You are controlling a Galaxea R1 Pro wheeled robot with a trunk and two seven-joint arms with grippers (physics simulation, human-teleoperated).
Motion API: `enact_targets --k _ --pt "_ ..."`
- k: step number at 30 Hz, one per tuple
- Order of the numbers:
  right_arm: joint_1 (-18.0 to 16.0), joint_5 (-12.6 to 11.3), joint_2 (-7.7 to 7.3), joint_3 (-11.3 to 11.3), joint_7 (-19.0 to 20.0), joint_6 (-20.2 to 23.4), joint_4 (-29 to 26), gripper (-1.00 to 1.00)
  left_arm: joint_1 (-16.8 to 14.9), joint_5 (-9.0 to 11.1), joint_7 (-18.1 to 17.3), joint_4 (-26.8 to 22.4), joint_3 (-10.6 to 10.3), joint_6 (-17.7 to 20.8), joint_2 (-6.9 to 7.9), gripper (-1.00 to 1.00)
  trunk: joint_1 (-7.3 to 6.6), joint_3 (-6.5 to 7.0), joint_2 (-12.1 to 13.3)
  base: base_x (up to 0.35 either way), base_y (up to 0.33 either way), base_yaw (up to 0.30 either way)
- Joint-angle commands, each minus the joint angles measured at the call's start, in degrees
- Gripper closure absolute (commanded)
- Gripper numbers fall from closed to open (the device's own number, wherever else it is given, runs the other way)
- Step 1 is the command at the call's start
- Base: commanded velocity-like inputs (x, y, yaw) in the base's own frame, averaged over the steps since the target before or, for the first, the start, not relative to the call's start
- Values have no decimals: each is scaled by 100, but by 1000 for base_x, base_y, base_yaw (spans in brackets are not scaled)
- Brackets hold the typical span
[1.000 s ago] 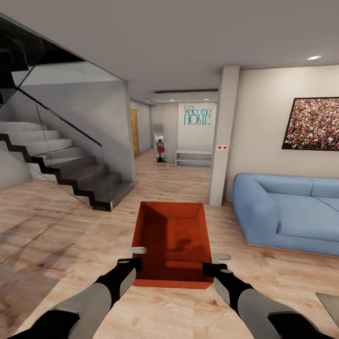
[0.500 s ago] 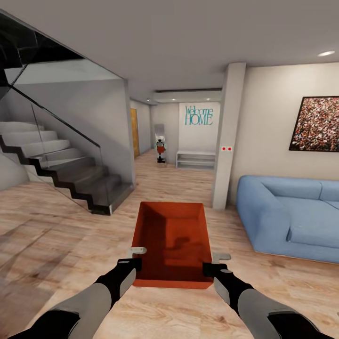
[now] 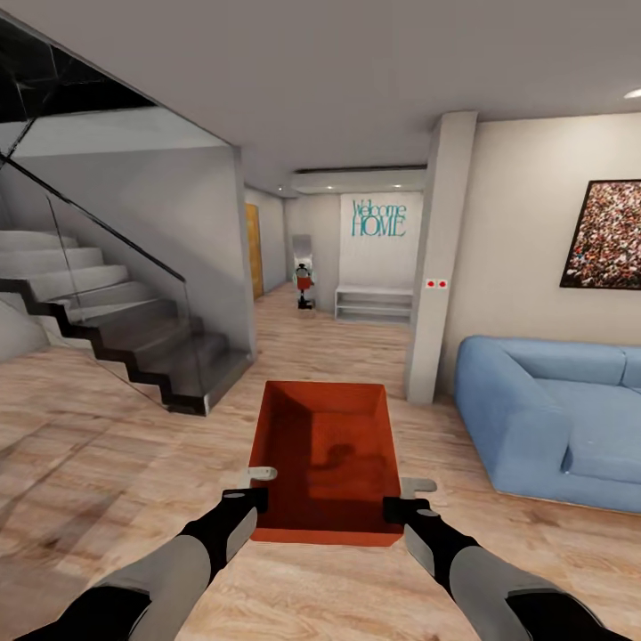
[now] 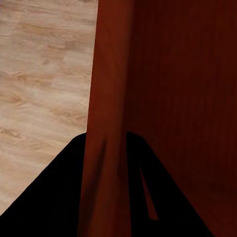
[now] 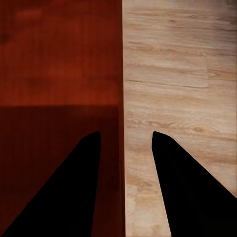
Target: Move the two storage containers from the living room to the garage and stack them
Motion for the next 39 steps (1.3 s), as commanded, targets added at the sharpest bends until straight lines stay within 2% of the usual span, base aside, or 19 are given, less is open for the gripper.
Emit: enact_targets --k 1,39 --pt "-1 -90 3 64 15 1 7 100 -2 -94 125 -26 17 39 4 100 5 -2 -4 322 2 0" --pt "-1 -87 3 64 12 1 7 100 -2 -95 125 -26 17 30 4 100 5 -2 -4 322 0 0"
